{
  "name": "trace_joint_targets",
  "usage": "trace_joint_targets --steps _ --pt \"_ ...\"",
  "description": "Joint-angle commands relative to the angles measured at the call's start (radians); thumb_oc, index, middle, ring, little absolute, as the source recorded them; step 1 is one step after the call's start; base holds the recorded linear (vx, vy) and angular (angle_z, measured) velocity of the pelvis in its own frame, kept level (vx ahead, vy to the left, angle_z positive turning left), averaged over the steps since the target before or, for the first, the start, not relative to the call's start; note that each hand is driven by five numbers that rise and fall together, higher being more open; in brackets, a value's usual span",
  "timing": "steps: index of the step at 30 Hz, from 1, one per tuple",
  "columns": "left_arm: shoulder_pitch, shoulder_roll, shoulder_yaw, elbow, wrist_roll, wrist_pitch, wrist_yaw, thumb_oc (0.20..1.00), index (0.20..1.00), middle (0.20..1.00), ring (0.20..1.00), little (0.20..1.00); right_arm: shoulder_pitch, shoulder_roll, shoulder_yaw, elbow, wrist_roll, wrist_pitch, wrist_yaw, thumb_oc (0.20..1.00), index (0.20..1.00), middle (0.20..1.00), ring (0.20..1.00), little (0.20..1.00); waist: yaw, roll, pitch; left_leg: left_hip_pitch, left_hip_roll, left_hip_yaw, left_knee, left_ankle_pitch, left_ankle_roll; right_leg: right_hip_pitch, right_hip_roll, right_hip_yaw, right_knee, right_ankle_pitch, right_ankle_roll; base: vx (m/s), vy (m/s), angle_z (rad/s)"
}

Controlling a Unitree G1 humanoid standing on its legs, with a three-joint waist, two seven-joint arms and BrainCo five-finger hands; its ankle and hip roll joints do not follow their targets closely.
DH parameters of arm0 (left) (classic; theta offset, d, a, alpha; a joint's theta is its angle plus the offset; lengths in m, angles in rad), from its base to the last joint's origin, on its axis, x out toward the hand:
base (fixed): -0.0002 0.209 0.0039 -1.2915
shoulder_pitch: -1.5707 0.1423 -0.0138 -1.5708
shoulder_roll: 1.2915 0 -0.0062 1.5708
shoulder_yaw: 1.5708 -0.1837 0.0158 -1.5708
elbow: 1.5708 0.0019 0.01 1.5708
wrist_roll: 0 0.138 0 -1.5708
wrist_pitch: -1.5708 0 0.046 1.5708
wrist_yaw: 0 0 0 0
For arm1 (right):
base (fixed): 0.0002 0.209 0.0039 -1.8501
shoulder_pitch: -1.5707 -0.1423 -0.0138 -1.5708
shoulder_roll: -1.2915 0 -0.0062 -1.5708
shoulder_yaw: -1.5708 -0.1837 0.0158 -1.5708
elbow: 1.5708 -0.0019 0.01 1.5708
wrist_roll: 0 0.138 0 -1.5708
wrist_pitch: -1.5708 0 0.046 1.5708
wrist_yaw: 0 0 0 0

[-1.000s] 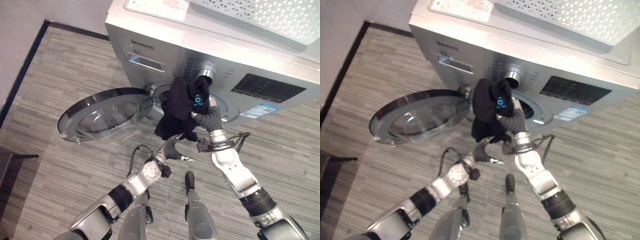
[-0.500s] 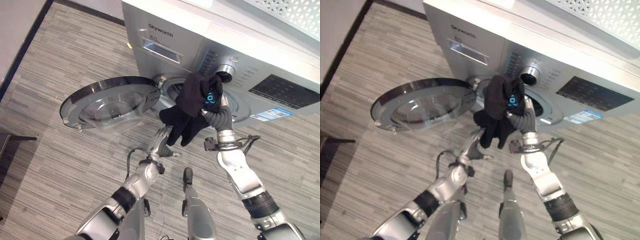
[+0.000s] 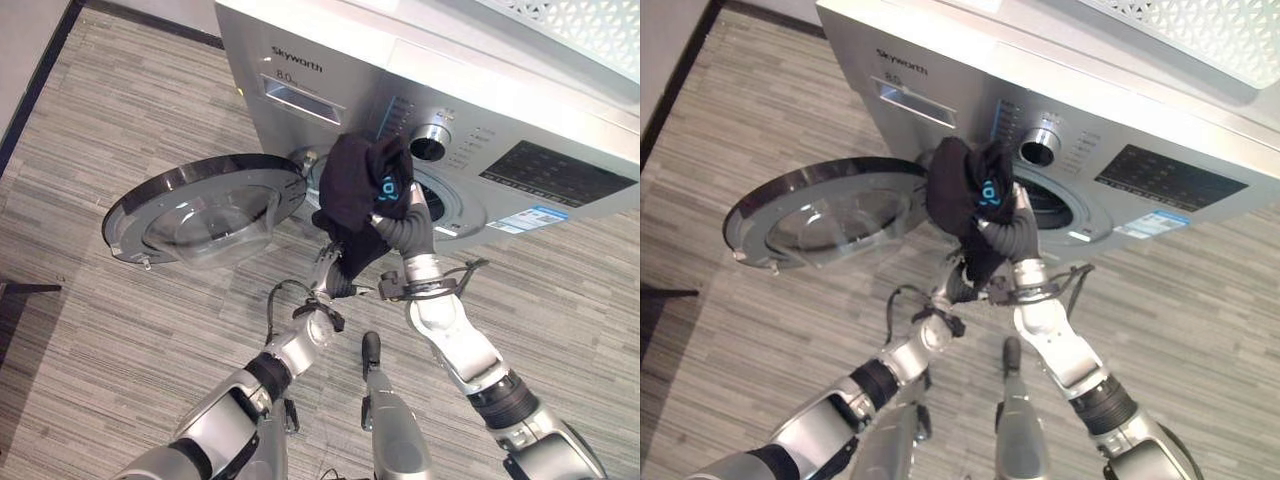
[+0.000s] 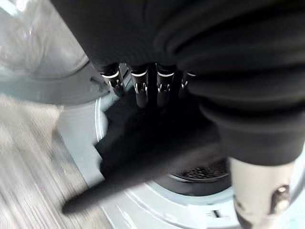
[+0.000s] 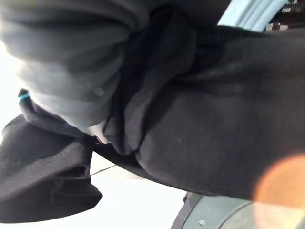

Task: Grab the laundry basket,head to the washer,open it,put in the laundry and shut it.

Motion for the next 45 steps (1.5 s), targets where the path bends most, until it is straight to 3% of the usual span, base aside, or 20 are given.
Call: trace_joint_targets --steps 1,10,17,18,19,20,34,35,36,37,38,45 --pt "-0.041 -0.073 -0.038 0.001 -0.172 -0.082 -0.049 1.0 1.0 1.0 1.0 1.0 -0.07 0.02 -0.045 -0.03 0.015 -0.05 -0.011 0.2 0.2 0.2 0.2 0.2 0.002 -0.034 -0.044 0.057 0.047 0.008 0.006 -0.115 -0.049 -0.065 -0.023 0.077 0.001 0.011 0.021 0.0 0.0 0.0" --pt "-0.079 -0.11 -0.067 -0.068 -0.367 -0.119 -0.12 1.0 1.0 1.0 1.0 1.0 -0.064 0.022 -0.057 -0.018 0.056 -0.045 -0.017 0.2 0.2 0.2 0.2 0.2 -0.007 -0.024 -0.044 0.054 0.043 0.01 0.006 -0.115 -0.047 -0.069 -0.027 0.075 0.001 0.015 0.021 0.0 0.0 0.0" --pt "-0.169 -0.207 -0.071 0.116 -0.352 -0.108 -0.077 1.0 1.0 1.0 1.0 1.0 -0.102 0.062 0.007 -0.004 0.159 -0.09 -0.026 0.2 0.2 0.2 0.2 0.2 -0.026 -0.039 -0.04 0.048 0.046 0.015 0.006 -0.111 -0.051 -0.082 -0.024 0.082 0.001 0.021 0.019 0.0 0.0 0.0" --pt "-0.176 -0.208 -0.068 0.129 -0.351 -0.107 -0.074 0.944 0.944 0.944 0.944 0.944 -0.106 0.063 0.016 -0.003 0.164 -0.09 -0.021 0.2 0.2 0.2 0.2 0.2 -0.027 -0.041 -0.04 0.046 0.047 0.017 0.006 -0.111 -0.051 -0.084 -0.024 0.084 0.001 0.021 0.02 0.0 0.0 0.0" --pt "-0.187 -0.211 -0.059 0.153 -0.348 -0.105 -0.066 0.423 0.423 0.423 0.423 0.423 -0.111 0.064 0.031 -0.001 0.173 -0.092 -0.016 0.2 0.2 0.2 0.2 0.2 -0.031 -0.043 -0.039 0.045 0.049 0.022 0.006 -0.111 -0.052 -0.087 -0.023 0.086 0.001 0.023 0.02 0.0 0.0 0.0" --pt "-0.19 -0.209 -0.057 0.155 -0.347 -0.106 -0.062 0.2 0.2 0.2 0.2 0.2 -0.113 0.062 0.035 -0.003 0.176 -0.093 -0.015 0.2 0.2 0.2 0.2 0.2 -0.032 -0.044 -0.039 0.044 0.05 0.024 0.006 -0.111 -0.052 -0.088 -0.023 0.087 0.001 0.024 0.02 0.0 0.007 -0.05" --pt "-0.15 -0.135 -0.022 0.144 -0.284 -0.135 -0.007 0.2 0.2 0.2 0.2 0.2 -0.044 0.028 0.061 0.04 0.175 -0.106 0.027 0.2 0.2 0.2 0.2 0.2 -0.039 -0.049 -0.041 0.041 0.062 0.032 0.006 -0.108 -0.059 -0.096 -0.017 0.089 0.001 0.024 0.02 0.0 -0.006 -0.04" --pt "-0.144 -0.128 -0.018 0.135 -0.277 -0.135 0.002 0.2 0.2 0.2 0.2 0.2 -0.014 0.022 0.051 0.052 0.164 -0.098 0.026 0.26 0.26 0.26 0.26 0.26 -0.041 -0.048 -0.044 0.043 0.062 0.032 0.006 -0.109 -0.058 -0.095 -0.016 0.088 0.001 0.023 0.021 0.0 0.0 0.0" --pt "-0.142 -0.121 -0.018 0.133 -0.268 -0.134 0.008 0.2 0.2 0.2 0.2 0.2 0.01 0.015 0.045 0.056 0.159 -0.097 0.026 0.413 0.413 0.413 0.413 0.413 -0.042 -0.049 -0.045 0.045 0.062 0.033 0.006 -0.11 -0.058 -0.093 -0.016 0.088 0.001 0.022 0.021 0.0 0.0 0.0" --pt "-0.139 -0.116 -0.016 0.133 -0.26 -0.136 0.009 0.2 0.2 0.2 0.2 0.2 0.028 0.008 0.039 0.063 0.156 -0.093 0.03 0.639 0.639 0.639 0.639 0.639 -0.044 -0.048 -0.046 0.046 0.062 0.033 0.006 -0.111 -0.058 -0.093 -0.016 0.087 0.001 0.022 0.022 0.0 0.0 0.0" --pt "-0.135 -0.103 -0.011 0.133 -0.249 -0.135 0.015 0.2 0.2 0.2 0.2 0.2 0.074 -0.007 0.028 0.084 0.147 -0.083 0.037 1.0 1.0 1.0 1.0 1.0 -0.048 -0.048 -0.049 0.048 0.062 0.034 0.006 -0.111 -0.058 -0.09 -0.015 0.087 0.001 0.021 0.022 0.0 0.0 0.0" --pt "-0.16 -0.084 0.029 0.225 -0.203 -0.13 0.037 0.2 0.2 0.2 0.2 0.2 0.265 -0.07 -0.029 0.156 0.107 -0.065 0.063 1.0 1.0 1.0 1.0 1.0 -0.076 -0.053 -0.055 0.068 0.069 0.039 0.006 -0.116 -0.063 -0.078 -0.01 0.089 0.008 0.01 0.022 0.0 0.0 0.0"
